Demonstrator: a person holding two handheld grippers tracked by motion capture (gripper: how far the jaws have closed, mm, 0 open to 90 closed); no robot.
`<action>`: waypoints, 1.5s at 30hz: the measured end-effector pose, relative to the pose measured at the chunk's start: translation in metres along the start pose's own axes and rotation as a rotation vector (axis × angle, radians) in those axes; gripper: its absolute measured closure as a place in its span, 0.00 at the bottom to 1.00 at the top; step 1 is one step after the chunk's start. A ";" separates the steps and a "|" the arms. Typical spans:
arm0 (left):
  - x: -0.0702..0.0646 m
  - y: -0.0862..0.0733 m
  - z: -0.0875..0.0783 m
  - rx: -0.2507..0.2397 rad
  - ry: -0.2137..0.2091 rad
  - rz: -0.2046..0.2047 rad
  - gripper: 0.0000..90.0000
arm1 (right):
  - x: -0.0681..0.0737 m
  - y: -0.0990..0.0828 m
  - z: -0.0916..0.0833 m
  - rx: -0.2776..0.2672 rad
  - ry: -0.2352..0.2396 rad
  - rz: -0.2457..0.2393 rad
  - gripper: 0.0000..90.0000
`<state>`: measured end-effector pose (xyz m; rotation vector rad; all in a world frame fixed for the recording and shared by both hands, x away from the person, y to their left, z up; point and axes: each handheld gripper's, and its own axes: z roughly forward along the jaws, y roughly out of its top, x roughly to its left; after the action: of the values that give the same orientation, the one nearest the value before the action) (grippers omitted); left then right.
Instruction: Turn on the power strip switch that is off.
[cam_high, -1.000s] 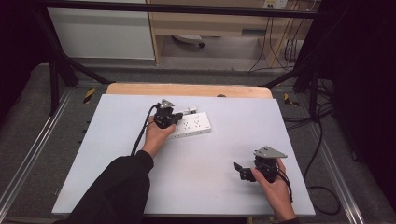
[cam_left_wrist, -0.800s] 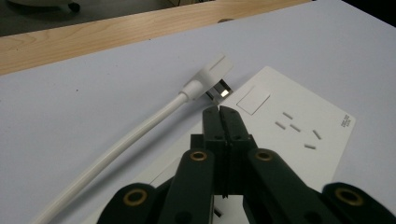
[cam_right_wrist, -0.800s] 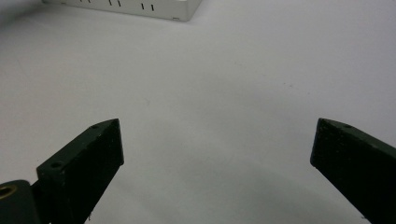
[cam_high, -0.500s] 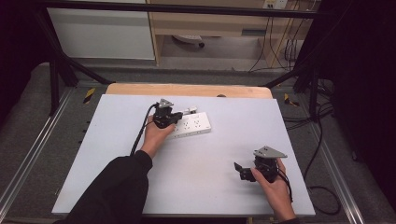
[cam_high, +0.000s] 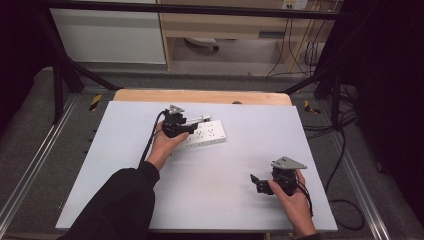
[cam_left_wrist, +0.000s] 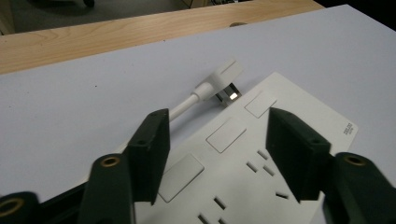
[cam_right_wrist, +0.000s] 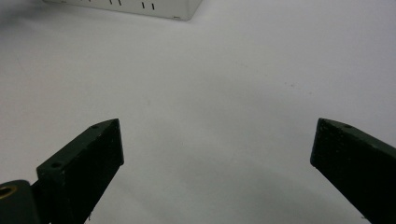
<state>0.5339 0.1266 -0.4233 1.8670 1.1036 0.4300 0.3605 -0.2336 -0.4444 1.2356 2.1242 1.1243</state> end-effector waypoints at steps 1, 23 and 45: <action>0.000 0.001 -0.001 -0.003 0.002 -0.003 0.37 | 0.000 0.000 0.000 0.000 0.000 0.000 0.03; -0.001 0.003 -0.021 0.039 -0.020 -0.022 0.12 | 0.001 0.000 0.001 0.005 0.006 0.002 0.03; 0.008 -0.013 -0.081 0.001 -0.069 0.007 0.10 | 0.002 0.001 0.003 0.010 0.009 -0.016 0.03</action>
<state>0.4781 0.1782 -0.3923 1.8730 1.0523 0.3663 0.3620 -0.2307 -0.4452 1.2182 2.1447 1.1157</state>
